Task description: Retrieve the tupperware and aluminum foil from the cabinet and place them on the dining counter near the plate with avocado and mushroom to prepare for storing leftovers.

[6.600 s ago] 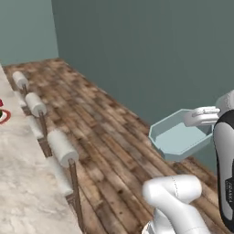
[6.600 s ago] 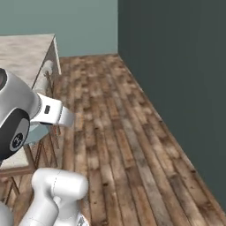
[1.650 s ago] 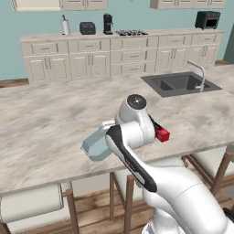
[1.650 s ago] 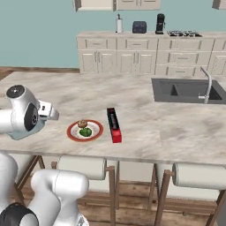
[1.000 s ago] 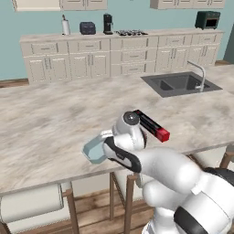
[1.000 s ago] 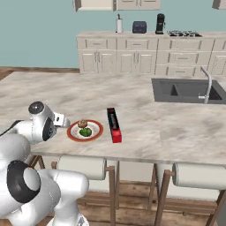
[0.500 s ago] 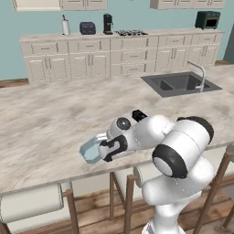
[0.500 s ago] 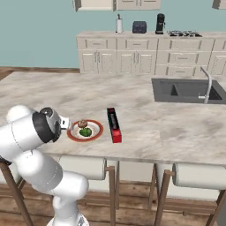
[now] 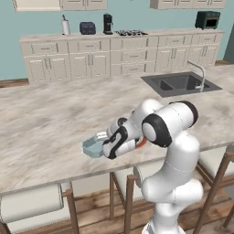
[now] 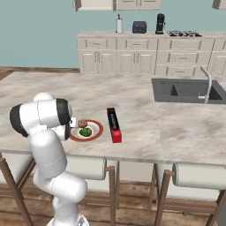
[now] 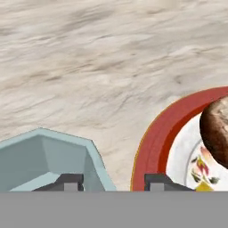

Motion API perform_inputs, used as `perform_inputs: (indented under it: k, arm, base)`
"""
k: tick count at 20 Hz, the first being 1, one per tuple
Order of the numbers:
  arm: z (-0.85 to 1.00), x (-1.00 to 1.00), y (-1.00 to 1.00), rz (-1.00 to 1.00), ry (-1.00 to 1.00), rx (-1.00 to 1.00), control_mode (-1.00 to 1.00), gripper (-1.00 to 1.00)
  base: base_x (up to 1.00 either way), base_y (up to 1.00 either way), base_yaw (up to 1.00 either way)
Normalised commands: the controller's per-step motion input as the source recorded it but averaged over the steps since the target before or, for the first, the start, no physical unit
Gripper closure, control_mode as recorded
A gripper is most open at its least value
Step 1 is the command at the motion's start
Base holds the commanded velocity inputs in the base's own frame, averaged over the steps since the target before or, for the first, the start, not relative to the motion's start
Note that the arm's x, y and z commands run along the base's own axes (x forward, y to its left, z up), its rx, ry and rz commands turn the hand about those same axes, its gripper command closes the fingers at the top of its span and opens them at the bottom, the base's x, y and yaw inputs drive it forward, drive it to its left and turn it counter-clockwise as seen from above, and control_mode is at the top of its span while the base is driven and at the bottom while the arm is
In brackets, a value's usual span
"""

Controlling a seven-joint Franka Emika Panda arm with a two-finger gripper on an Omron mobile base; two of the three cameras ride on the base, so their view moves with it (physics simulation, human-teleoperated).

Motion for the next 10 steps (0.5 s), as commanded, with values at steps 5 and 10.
perform_inputs:
  k: [5, 10]
  arm:
    - [0.76, 0.2, 0.29, -0.06, 0.02, -0.06, -1.0, -1.0]
    - [1.0, 0.02, 0.1, -0.11, 0.1, -0.13, -1.0, -1.0]
  base:
    - [0.0, 0.0, 0.0]
    - [0.0, 0.0, 0.0]
